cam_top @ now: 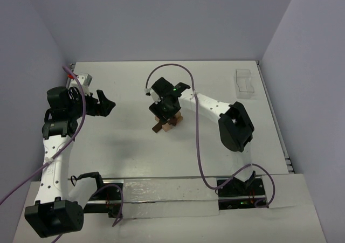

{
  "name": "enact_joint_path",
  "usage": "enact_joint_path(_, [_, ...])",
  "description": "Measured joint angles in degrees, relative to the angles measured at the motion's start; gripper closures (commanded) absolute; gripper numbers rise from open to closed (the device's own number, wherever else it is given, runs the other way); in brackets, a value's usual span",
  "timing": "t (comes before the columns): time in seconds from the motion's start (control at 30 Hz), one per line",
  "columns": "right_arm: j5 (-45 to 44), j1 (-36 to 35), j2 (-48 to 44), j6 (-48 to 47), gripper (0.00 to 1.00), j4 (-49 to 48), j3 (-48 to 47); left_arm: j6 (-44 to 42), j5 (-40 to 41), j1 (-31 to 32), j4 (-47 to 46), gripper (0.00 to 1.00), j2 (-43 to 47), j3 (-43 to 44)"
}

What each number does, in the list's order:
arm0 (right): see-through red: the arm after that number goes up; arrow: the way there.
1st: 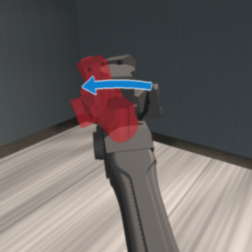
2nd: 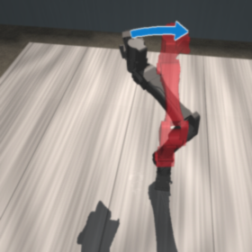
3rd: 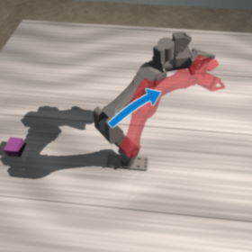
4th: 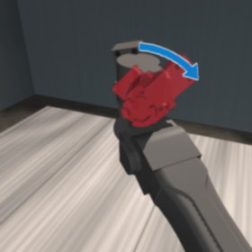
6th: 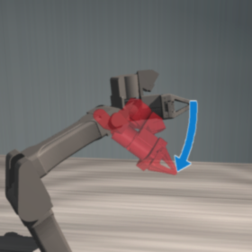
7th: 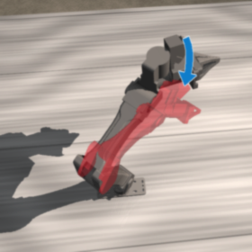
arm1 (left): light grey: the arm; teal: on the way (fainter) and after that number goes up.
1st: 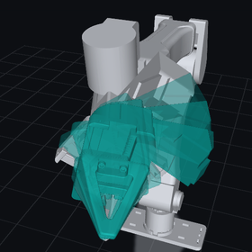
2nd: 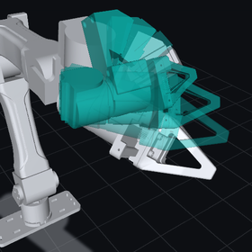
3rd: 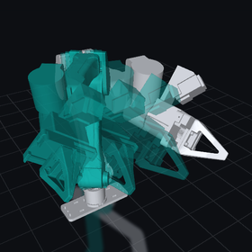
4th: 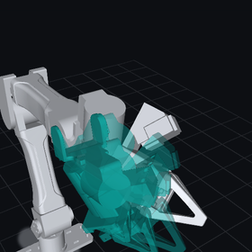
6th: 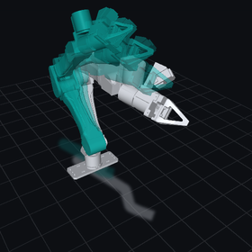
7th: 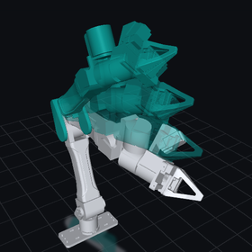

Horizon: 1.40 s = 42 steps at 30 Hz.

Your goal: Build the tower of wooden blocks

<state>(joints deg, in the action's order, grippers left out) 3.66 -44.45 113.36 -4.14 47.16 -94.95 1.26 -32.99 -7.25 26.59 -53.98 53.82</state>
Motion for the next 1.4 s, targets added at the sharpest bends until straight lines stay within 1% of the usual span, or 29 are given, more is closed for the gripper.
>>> enact_joint_path(0.17, [-1.91,0.00,5.48,1.14,0.36,0.35,-3.04,0.00,0.00,0.00,0.14,0.02,0.00,0.00])
enact_joint_path(0.33, [-2.62,0.00,8.80,1.78,0.36,1.21,-5.01,0.00,0.00,0.00,0.17,0.02,0.00,0.00])
enact_joint_path(0.77, [-2.80,0.01,11.81,2.45,0.38,1.85,-9.50,0.00,0.00,0.00,0.17,0.02,0.00,0.00])
enact_joint_path(1.03, [-2.36,0.48,14.54,3.07,0.48,2.52,-10.42,0.00,0.00,0.00,0.16,0.02,0.00,0.00])
enact_joint_path(1.07, [-2.28,0.57,14.54,3.13,0.51,2.61,-10.53,0.01,0.00,0.00,0.16,0.02,0.00,-0.01])
enact_joint_path(1.4, [1.95,0.98,14.54,3.37,0.61,3.89,-10.70,0.02,0.04,0.00,0.14,0.02,0.14,-0.29])
